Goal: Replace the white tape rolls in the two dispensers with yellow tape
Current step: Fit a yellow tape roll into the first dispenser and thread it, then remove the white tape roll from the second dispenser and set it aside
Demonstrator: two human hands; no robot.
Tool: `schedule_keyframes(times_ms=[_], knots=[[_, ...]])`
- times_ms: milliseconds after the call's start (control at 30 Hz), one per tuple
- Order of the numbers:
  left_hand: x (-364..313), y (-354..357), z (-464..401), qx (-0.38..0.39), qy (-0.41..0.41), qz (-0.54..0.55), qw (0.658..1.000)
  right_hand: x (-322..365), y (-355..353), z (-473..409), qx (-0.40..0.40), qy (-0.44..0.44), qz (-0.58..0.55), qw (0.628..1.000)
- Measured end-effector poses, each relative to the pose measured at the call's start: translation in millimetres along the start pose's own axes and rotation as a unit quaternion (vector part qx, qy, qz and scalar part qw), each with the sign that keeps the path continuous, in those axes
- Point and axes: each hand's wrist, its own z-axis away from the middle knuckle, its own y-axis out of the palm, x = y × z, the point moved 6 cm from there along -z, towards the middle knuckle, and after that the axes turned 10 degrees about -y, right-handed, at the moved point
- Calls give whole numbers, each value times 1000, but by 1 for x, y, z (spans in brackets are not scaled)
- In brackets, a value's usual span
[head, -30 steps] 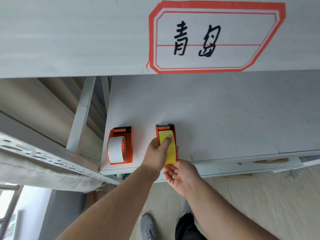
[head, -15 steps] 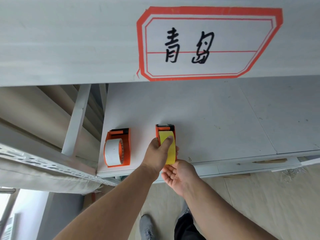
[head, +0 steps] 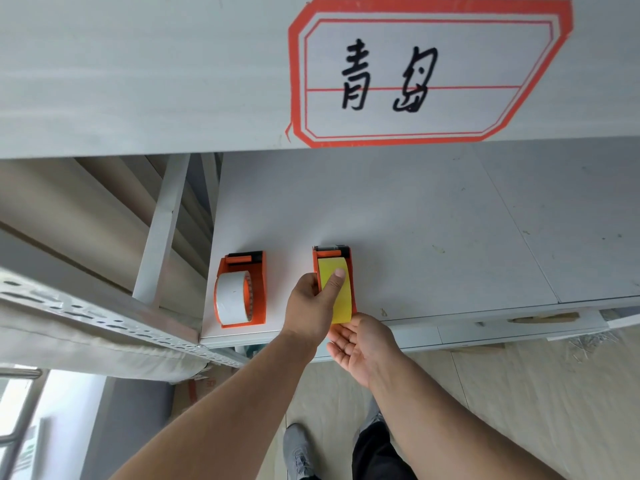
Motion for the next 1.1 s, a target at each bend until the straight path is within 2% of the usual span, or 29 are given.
schedule_keyframes(times_ms=[200,500,600,733,833,933,1100], knots=[[-7,0,12,-39,23,-45,998,5,2,7,12,-2,21,1000],[-8,-29,44,-2,42,-134,990,9,-22,19,0,-9,46,999],[-1,-73,66,-81,88,-123,985,-1,-29,47,17,-20,97,995],[-4,-133,84,-225,131,-93,961,-17,7,95,130,-54,199,970],[-12,-148,75,-261,86,-124,953,-14,52,104,166,-140,291,932],[-15,-151,61,-250,13,-136,958,-2,94,98,145,-229,361,892],[-19,-157,47,-210,-39,-103,972,0,137,87,129,-276,388,870]])
